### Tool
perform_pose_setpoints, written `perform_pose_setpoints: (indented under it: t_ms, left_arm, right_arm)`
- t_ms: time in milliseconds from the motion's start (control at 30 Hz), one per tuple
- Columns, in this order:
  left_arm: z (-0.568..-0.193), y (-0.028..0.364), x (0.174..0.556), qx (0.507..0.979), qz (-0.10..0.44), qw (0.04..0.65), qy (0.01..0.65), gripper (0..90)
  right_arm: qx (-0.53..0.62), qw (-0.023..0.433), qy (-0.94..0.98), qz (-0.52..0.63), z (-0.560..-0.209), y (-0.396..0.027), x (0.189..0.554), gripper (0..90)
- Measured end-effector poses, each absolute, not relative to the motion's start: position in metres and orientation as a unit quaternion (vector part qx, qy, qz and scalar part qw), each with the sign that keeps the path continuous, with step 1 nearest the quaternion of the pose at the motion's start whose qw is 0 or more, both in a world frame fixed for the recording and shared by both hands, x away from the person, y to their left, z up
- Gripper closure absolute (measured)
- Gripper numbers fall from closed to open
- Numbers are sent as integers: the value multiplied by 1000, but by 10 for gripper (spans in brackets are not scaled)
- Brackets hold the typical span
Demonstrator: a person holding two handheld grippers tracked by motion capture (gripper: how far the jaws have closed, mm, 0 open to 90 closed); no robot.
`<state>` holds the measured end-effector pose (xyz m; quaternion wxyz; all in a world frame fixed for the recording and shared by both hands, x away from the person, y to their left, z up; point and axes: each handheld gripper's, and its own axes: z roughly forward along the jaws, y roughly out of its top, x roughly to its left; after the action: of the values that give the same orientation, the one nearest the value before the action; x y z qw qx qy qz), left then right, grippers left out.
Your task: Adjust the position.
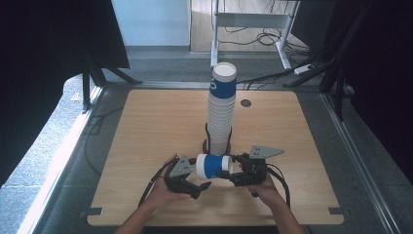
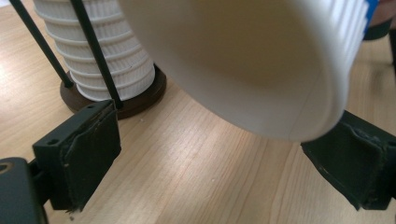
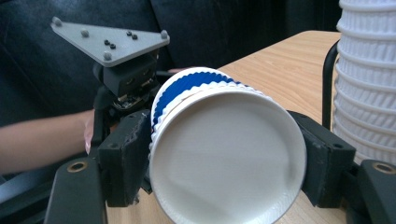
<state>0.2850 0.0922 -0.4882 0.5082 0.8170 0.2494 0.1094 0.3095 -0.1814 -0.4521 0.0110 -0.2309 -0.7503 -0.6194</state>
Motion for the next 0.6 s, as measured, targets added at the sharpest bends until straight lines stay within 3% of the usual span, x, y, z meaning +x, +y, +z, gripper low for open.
perform_pose_setpoints:
  t_ms: [267,600]
  left_arm:
    - [-487,93,288,783,84,559,261,45]
    - [-480,87,287,788,90,562,236,39]
  right_arm:
    - [-232,18,-741,-630,-452,-186,309,281]
    - [-227,24,-743,-629,-454,-187,310,281]
